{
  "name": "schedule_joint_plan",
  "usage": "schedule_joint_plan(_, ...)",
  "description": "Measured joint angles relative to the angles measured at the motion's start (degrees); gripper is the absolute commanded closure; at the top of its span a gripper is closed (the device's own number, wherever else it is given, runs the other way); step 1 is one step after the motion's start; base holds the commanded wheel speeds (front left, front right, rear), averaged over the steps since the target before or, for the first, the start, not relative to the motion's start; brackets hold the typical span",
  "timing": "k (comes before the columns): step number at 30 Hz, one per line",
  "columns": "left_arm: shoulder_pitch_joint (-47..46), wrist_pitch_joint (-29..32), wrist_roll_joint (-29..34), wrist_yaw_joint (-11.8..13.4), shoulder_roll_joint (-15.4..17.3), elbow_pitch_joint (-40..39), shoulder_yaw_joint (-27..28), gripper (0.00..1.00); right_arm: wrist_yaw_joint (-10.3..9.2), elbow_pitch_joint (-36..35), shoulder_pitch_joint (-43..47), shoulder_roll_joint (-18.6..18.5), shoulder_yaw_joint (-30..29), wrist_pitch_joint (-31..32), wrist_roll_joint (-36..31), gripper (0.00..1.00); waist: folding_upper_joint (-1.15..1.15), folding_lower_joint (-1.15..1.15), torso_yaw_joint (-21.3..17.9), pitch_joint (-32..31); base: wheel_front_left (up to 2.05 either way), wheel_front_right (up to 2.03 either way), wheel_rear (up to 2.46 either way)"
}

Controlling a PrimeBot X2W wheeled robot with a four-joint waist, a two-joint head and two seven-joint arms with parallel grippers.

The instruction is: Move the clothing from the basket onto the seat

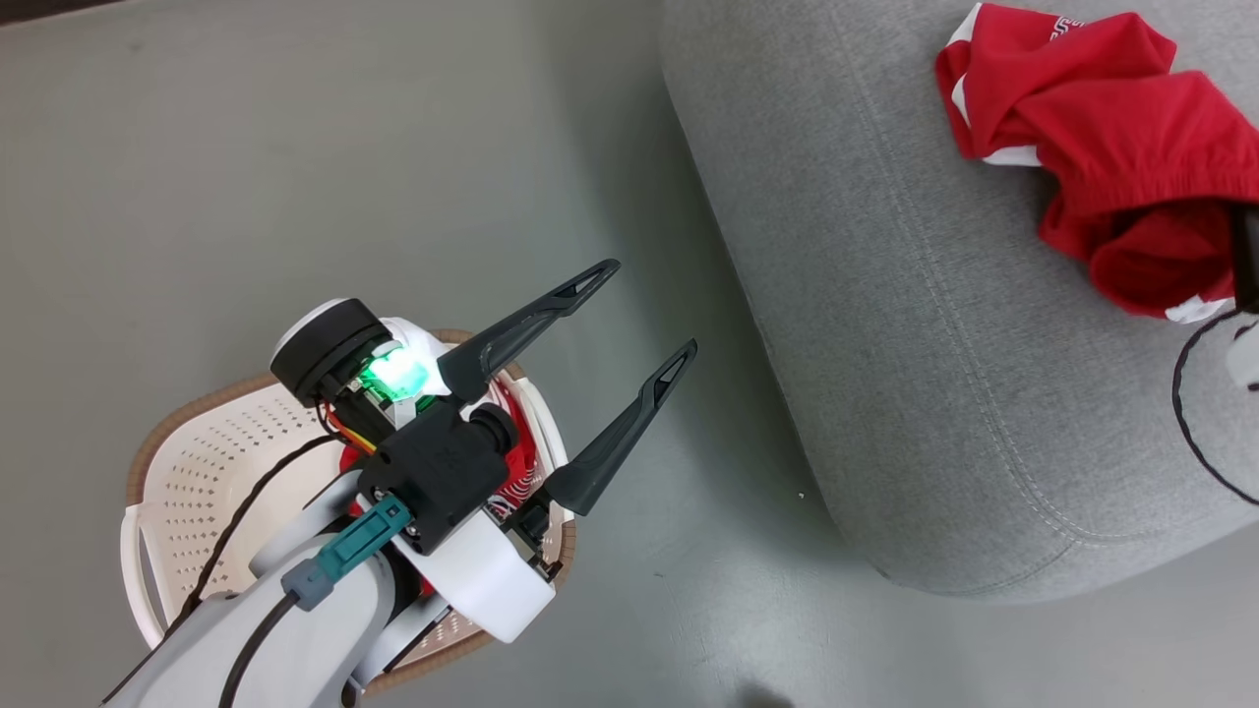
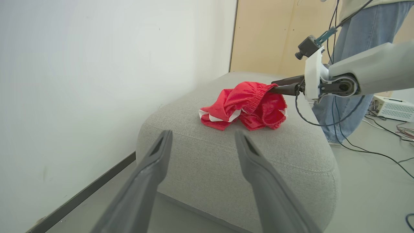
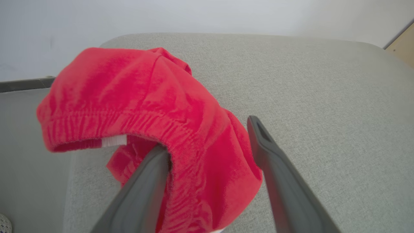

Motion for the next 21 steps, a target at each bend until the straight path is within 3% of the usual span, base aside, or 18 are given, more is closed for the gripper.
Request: schedule_joint_plan(21,1.6,-2.7,-1.0,0.8,0.1,2.1,1.4,0.0,0.0,-11.4,9.9,-1.0,3.7,-1.8,2.0,0.0,0.0,0.0,-3.2,-3.0,0.0,0.0,0.0)
